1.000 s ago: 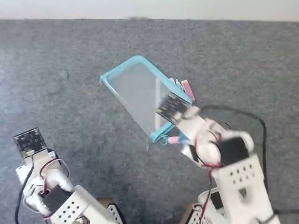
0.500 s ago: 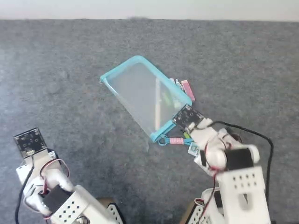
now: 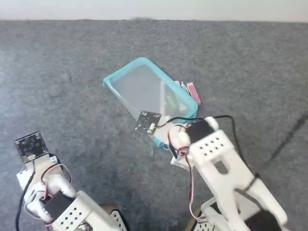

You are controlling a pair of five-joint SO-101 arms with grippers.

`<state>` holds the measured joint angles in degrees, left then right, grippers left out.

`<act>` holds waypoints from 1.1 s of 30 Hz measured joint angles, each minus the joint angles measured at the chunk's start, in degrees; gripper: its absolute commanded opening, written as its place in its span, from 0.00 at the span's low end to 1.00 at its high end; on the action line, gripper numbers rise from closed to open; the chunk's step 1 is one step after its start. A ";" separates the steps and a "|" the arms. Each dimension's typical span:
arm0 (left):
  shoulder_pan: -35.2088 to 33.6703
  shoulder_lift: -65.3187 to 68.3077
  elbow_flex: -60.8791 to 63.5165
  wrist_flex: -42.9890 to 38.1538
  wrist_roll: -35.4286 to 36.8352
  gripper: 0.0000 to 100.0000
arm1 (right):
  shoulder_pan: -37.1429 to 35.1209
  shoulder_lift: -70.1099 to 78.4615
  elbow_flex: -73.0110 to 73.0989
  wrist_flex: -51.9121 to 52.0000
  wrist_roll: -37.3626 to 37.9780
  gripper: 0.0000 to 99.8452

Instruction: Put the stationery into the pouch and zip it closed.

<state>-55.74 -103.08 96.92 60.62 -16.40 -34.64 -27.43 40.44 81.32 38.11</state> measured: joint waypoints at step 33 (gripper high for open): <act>0.00 0.00 0.00 0.00 0.00 0.18 | 0.09 22.95 -2.11 -18.73 7.82 0.08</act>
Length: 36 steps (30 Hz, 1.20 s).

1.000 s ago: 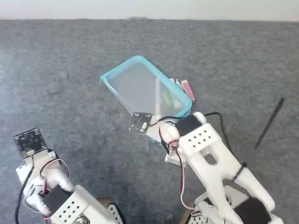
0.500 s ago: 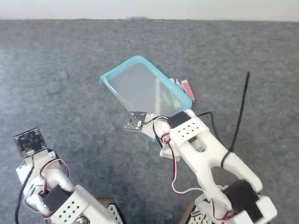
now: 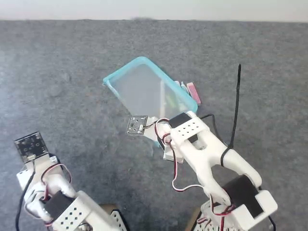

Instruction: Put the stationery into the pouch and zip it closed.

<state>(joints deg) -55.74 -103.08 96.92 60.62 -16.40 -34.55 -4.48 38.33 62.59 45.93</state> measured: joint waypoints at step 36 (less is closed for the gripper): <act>0.00 0.00 0.00 0.35 0.00 0.18 | -0.18 -4.92 2.20 2.90 -8.35 0.01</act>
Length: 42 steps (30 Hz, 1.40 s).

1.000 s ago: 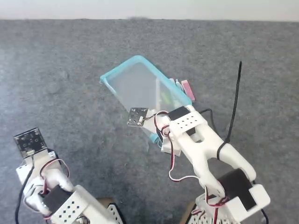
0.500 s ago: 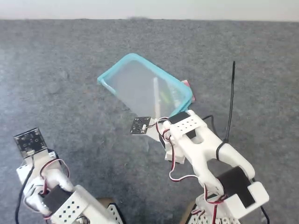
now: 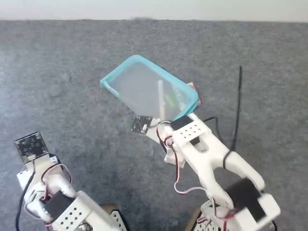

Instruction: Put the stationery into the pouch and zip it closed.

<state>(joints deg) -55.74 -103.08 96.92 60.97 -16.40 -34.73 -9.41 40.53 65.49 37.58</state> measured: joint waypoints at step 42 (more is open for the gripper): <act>0.00 0.00 0.00 0.00 0.00 0.18 | 12.22 21.36 -17.85 0.88 -4.40 0.20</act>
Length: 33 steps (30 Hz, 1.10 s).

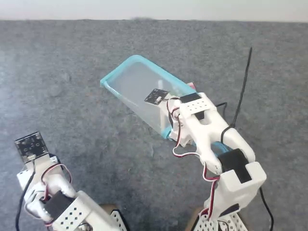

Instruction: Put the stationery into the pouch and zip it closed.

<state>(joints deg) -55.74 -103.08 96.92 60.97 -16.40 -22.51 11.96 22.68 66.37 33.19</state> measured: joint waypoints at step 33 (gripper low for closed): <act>34.73 0.00 -20.22 10.02 -7.21 0.28 | -13.71 -44.48 0.26 15.56 -9.85 0.01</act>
<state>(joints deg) -21.01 -103.08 76.70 70.99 -23.60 -36.22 -32.53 22.95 81.93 23.34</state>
